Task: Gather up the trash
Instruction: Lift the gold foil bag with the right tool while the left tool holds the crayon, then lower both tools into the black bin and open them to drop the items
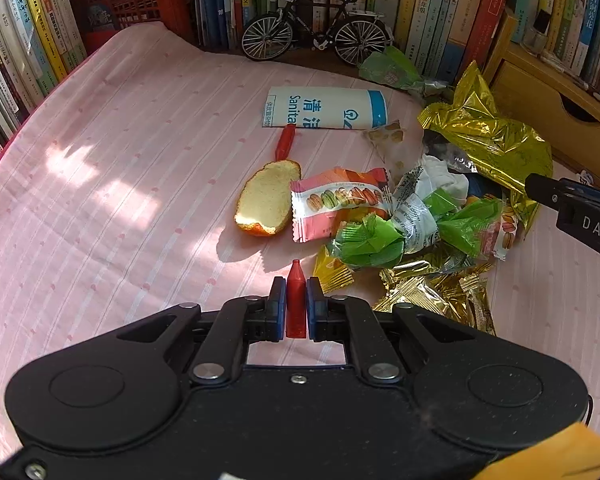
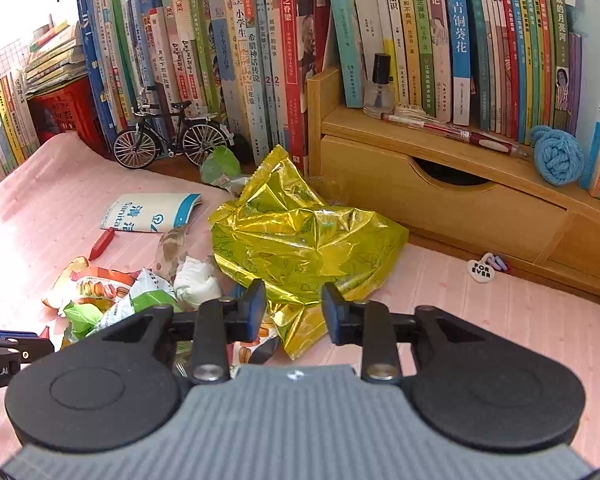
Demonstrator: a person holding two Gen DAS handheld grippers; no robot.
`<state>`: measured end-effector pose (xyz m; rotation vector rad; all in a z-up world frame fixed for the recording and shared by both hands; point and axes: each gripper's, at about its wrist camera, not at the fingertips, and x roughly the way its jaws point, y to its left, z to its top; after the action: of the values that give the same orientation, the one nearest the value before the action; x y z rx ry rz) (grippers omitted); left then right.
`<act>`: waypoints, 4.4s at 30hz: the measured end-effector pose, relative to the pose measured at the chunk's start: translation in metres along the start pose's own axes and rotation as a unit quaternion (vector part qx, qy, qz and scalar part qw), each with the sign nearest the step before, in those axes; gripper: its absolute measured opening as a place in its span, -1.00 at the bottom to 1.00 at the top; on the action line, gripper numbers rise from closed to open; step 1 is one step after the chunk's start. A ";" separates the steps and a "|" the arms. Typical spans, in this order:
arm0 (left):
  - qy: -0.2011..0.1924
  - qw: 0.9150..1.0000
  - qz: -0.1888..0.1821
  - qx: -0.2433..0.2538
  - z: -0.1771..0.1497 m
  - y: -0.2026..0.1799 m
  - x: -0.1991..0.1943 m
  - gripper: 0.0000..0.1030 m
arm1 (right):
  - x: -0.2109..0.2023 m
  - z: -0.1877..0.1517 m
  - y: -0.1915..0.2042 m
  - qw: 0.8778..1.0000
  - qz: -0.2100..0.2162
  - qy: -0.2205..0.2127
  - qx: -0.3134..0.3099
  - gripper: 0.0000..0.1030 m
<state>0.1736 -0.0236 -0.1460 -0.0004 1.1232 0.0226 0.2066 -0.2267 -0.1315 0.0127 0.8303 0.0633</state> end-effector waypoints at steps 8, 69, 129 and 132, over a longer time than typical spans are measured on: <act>-0.006 1.000 -0.002 -0.013 -0.001 0.006 -0.007 -0.81 | 0.005 0.007 0.005 1.000 0.010 -0.006 -0.004 0.55; -0.018 0.999 -0.038 0.002 -0.033 -0.008 -0.111 -0.81 | -0.163 -0.022 -0.016 0.987 0.017 -0.073 0.142 -0.85; 0.096 0.987 -0.076 -0.101 -0.391 0.266 -0.143 -0.81 | -0.280 -0.266 0.273 0.951 0.226 0.178 0.118 -0.89; 0.100 0.987 -0.077 -0.104 -0.393 0.267 -0.137 -0.81 | -0.278 -0.269 0.277 0.953 0.221 0.180 0.106 -0.89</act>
<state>-0.2454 0.2360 -0.1896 -0.2812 1.3150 0.0028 -0.1929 0.0293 -0.0982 0.4017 1.1849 0.4075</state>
